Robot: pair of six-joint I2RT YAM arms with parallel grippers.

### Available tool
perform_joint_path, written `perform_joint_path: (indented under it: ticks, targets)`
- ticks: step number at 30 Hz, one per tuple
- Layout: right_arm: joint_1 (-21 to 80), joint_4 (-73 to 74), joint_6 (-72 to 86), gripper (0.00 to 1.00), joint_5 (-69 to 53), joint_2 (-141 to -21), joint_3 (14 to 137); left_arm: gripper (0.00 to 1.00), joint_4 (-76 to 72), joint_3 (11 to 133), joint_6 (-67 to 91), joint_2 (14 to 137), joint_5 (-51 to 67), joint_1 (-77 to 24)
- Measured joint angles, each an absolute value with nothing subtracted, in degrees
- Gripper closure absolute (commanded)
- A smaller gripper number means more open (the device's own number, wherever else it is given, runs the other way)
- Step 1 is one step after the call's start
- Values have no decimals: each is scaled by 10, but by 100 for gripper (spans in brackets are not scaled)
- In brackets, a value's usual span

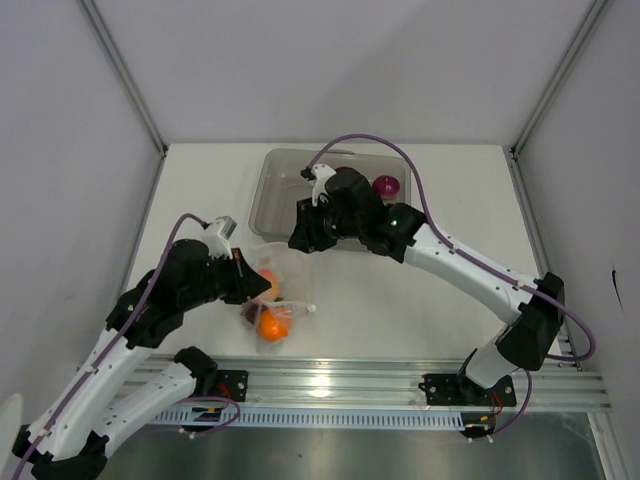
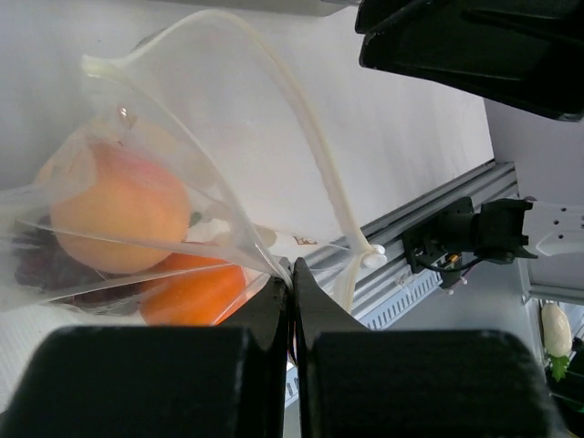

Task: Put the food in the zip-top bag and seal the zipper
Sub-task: Adjust the zipper food storage bag at the center of the board, then pick up the fake fruit from the bin.

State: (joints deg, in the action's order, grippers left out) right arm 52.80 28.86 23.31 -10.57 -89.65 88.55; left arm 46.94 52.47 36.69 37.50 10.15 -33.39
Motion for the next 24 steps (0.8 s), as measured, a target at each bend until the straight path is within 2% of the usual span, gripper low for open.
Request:
perform_joint_path:
  ticks: [2, 10, 17, 24]
  targets:
    - [528, 291, 230, 63, -106, -905, 886, 99, 463, 512, 370, 379, 98, -334]
    - [523, 303, 216, 45, -98, -924, 886, 99, 451, 494, 371, 390, 91, -333]
    - [463, 308, 200, 43, -73, -922, 922, 99, 451, 504, 370, 399, 92, -333]
    - [375, 323, 162, 38, 39, -986, 1011, 99, 454, 547, 368, 430, 95, -333]
